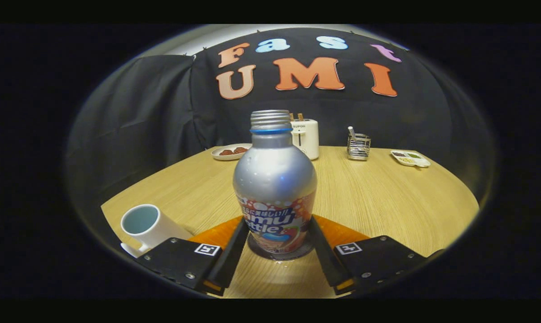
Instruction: Take the bottle from table, then pour the juice into the cup, finally place the bottle on the coaster
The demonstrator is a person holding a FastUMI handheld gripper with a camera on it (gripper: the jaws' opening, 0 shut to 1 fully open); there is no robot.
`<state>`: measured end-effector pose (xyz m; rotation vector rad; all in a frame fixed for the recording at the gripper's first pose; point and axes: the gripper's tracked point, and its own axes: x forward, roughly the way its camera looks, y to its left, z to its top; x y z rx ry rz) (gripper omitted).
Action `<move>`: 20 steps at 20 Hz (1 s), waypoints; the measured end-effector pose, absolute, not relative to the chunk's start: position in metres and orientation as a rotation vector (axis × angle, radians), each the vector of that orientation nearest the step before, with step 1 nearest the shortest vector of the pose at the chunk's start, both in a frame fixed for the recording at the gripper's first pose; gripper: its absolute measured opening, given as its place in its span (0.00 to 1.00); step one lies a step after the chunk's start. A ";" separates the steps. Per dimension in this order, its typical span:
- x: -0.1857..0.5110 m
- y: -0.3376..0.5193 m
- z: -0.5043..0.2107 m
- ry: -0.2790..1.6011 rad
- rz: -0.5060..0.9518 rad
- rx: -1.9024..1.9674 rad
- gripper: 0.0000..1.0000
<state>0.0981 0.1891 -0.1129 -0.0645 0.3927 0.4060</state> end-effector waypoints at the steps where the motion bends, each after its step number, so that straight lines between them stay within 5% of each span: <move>1: 0.096 0.189 -0.114 0.397 0.406 -0.062 0.79; 3: 0.093 0.188 -0.113 0.398 0.403 -0.052 0.81; 6: 0.087 0.180 -0.104 0.381 0.386 -0.042 0.98; 20: 0.039 0.042 0.008 0.125 0.114 -0.027 0.98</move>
